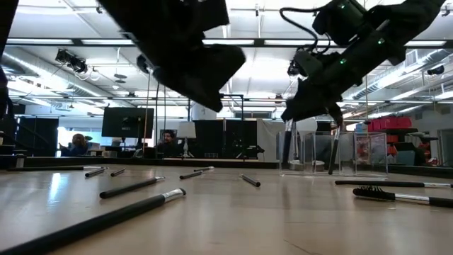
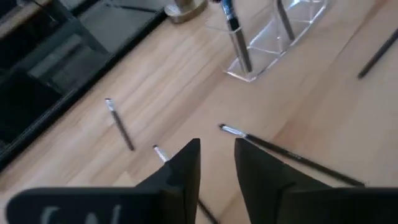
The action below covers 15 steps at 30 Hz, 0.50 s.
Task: Put items in baskets/containers
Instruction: Put the black blush brush into the transparent organizer
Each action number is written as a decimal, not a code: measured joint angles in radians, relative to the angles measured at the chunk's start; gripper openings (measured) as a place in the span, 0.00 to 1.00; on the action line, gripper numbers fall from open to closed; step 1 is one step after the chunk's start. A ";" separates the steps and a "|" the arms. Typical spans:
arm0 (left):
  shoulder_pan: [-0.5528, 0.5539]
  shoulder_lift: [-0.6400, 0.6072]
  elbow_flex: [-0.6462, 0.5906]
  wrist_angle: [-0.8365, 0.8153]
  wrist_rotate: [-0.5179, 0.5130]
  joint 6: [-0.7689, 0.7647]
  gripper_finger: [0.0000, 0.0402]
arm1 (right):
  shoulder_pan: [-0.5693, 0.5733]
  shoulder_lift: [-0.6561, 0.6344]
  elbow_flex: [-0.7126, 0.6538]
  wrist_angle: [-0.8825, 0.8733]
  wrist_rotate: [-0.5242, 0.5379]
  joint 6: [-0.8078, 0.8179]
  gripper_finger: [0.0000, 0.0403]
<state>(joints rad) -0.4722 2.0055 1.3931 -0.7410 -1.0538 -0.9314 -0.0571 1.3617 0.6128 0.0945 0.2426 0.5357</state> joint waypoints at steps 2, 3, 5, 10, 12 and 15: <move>0.011 -0.011 0.000 0.037 0.016 0.042 0.22 | -0.001 0.008 0.000 -0.006 -0.007 0.011 0.12; 0.014 -0.017 0.002 0.060 0.019 0.064 0.21 | -0.001 0.013 0.001 -0.004 -0.009 0.011 0.14; 0.016 -0.022 0.000 0.079 0.028 0.106 0.19 | -0.001 0.021 0.000 -0.011 -0.009 0.014 0.19; -0.002 -0.033 0.000 0.079 0.040 0.132 0.15 | 0.000 0.014 0.000 -0.018 0.020 -0.062 0.37; -0.018 -0.046 0.000 0.070 0.053 0.135 0.14 | -0.001 -0.012 0.000 -0.008 0.065 -0.094 0.44; -0.048 -0.073 0.002 0.064 0.093 0.166 0.14 | -0.001 -0.067 0.000 -0.010 0.128 -0.107 0.53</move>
<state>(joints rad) -0.5205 1.9323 1.3948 -0.6773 -0.9605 -0.7654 -0.0578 1.2949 0.6132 0.0845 0.3704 0.4290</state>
